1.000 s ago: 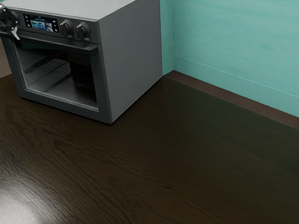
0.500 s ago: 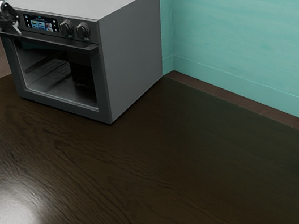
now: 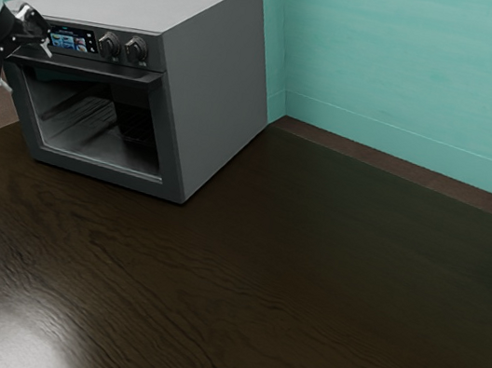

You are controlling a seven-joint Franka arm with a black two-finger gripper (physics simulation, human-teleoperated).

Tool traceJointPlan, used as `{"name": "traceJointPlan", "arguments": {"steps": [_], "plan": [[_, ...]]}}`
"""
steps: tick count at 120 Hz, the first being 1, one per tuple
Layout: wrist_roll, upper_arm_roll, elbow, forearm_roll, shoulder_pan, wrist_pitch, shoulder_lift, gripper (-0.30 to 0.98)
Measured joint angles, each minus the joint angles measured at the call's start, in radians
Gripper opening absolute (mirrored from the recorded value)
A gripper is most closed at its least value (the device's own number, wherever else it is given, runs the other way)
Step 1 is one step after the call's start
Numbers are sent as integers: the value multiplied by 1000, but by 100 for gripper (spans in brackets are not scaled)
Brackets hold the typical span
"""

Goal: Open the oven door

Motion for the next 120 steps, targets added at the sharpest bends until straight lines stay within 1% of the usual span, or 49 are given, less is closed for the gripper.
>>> {"name": "traceJointPlan", "arguments": {"steps": [18,31,44,67,90,120], "plan": [[14,-7,19,-17,17,1,21,69],[23,-76,43,-24,83,1,39,69],[30,-104,64,-26,107,1,54,69],[39,-111,91,-27,114,1,77,69],[18,-108,98,-22,120,1,84,69],[-1,-112,140,-20,134,1,124,69]]}}
